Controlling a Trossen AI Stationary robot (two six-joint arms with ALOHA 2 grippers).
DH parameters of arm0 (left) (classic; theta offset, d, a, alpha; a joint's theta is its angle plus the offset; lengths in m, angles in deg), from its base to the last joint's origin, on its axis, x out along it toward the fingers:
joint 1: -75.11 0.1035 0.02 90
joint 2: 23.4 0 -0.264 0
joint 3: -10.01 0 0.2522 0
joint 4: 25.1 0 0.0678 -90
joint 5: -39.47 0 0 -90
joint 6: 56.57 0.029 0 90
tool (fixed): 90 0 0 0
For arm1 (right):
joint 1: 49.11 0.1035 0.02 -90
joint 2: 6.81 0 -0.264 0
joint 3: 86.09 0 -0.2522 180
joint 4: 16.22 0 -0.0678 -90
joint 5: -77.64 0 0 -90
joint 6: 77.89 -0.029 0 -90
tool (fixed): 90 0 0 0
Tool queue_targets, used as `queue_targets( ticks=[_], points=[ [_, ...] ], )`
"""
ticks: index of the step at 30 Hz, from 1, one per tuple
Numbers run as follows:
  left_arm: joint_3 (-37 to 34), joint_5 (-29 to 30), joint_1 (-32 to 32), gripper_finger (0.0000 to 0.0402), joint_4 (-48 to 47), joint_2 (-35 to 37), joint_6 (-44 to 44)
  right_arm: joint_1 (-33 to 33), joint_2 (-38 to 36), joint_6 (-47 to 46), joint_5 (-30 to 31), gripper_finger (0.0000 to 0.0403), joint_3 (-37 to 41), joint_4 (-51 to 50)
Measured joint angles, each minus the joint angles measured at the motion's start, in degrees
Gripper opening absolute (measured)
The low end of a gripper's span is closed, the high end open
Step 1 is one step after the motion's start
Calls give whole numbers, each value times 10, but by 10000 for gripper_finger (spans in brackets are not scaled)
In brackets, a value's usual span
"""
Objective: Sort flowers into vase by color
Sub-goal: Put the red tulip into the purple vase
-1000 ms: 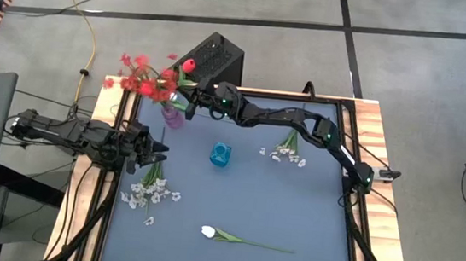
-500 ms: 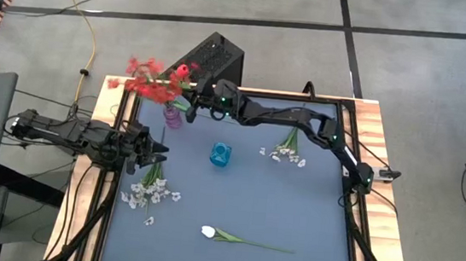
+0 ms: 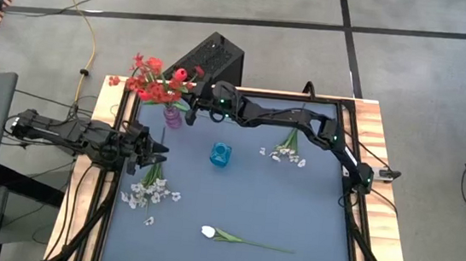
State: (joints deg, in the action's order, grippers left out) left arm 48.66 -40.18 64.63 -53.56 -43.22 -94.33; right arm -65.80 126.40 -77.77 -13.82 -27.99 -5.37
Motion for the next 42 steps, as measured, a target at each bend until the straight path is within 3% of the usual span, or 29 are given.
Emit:
queue_targets(
  ticks=[10, 24, 33, 42],
  points=[
    [0, 1, 0, 203, 0, 0, -3, 0, 0, 4, 4, 15, -1, -52],
    [0, 1, 0, 203, 0, 0, -5, 5, 2, 14, 14, 15, -2, -46],
    [0, 1, 0, 203, 0, 0, 0, 6, 2, 14, 15, 15, -106, -200],
    [0, 1, 0, 203, 0, 0, 0, 6, 2, 14, 16, 15, -122, -215]
  ],
)
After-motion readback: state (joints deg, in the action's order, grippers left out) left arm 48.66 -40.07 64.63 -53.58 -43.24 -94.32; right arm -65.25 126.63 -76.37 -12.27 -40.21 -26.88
